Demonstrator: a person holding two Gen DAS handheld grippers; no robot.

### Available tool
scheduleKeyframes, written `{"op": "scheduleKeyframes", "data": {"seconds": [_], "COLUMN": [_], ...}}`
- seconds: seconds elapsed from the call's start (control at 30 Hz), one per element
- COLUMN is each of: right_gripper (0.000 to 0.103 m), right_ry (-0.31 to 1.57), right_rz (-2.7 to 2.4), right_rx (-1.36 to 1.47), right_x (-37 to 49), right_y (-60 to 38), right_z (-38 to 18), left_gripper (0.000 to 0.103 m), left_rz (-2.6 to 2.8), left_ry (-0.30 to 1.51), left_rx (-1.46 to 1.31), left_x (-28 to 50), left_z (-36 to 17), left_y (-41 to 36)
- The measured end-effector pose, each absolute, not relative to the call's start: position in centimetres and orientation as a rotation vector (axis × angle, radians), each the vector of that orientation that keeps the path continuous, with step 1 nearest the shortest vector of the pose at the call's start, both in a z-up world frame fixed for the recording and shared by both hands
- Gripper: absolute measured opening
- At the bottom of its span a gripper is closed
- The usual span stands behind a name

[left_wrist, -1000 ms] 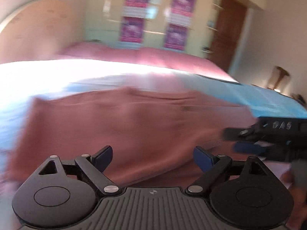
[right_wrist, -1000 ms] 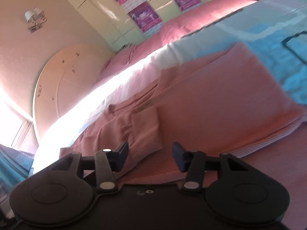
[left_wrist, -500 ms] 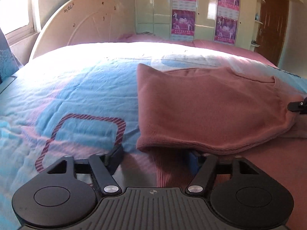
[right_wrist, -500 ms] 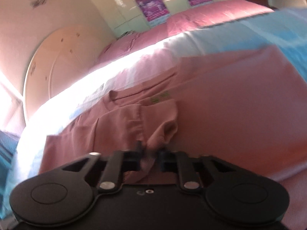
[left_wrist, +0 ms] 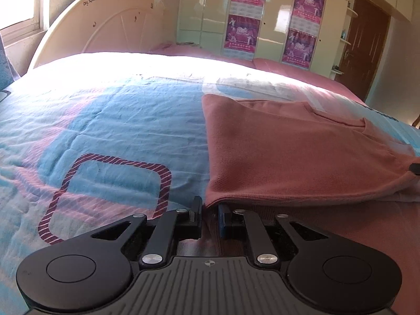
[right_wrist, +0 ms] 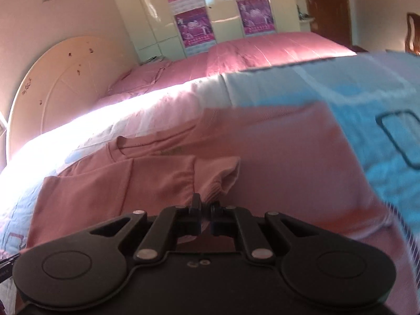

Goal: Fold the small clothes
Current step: 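Lay the sleeve down with the left gripper while the right gripper releases the body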

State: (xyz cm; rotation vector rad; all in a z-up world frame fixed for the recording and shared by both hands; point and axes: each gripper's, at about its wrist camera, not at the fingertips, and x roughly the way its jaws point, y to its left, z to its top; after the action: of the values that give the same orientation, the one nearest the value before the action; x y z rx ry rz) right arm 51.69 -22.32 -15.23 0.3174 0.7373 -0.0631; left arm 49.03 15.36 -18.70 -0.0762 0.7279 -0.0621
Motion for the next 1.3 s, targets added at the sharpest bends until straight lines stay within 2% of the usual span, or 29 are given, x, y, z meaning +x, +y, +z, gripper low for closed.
{"op": "scheduleKeyframes", "data": {"seconds": [0.43, 0.63, 0.83, 0.9, 0.93, 0.97, 1.03, 1.07, 1.3], "right_gripper": [0.006, 0.006, 0.006, 0.016, 0.026, 0.027, 0.027, 0.021, 0.016], "right_ry": [0.723, 0.718, 0.759, 0.753, 0.742, 0.721, 0.669, 0.663, 0.776], "right_rz": [-0.061, -0.06, -0.085, -0.089, -0.111, -0.136, -0.157, -0.146, -0.072], "right_rx": [0.313, 0.337, 0.341, 0.375, 0.364, 0.346, 0.329, 0.327, 0.169], "right_x": [51.3, 51.1, 51.2, 51.1, 50.8, 50.5, 50.3, 50.7, 58.2], "right_y": [-21.8, -22.1, -22.8, -23.3, -23.4, -23.4, -23.6, -23.6, -20.4], "right_z": [-15.1, -15.6, -17.4, -17.3, -16.8, -16.2, -15.0, -14.7, -16.6], "left_gripper": [0.011, 0.011, 0.011, 0.011, 0.011, 0.011, 0.011, 0.011, 0.015], "left_rz": [-0.083, -0.089, -0.153, -0.158, -0.161, -0.168, -0.17, -0.172, -0.17], "left_ry": [0.742, 0.641, 0.77, 0.781, 0.764, 0.748, 0.736, 0.738, 0.77], "left_rx": [-0.051, -0.154, -0.083, -0.073, -0.078, -0.077, -0.052, -0.044, -0.028], "left_x": [46.8, 46.1, 49.5, 49.9, 49.9, 50.1, 51.2, 52.3, 63.0], "left_z": [-17.8, -15.2, -17.9, -17.2, -16.8, -16.3, -16.0, -16.1, -17.3], "left_y": [15.6, 16.1, 14.2, 14.2, 14.3, 14.2, 13.6, 13.2, 12.0]}}
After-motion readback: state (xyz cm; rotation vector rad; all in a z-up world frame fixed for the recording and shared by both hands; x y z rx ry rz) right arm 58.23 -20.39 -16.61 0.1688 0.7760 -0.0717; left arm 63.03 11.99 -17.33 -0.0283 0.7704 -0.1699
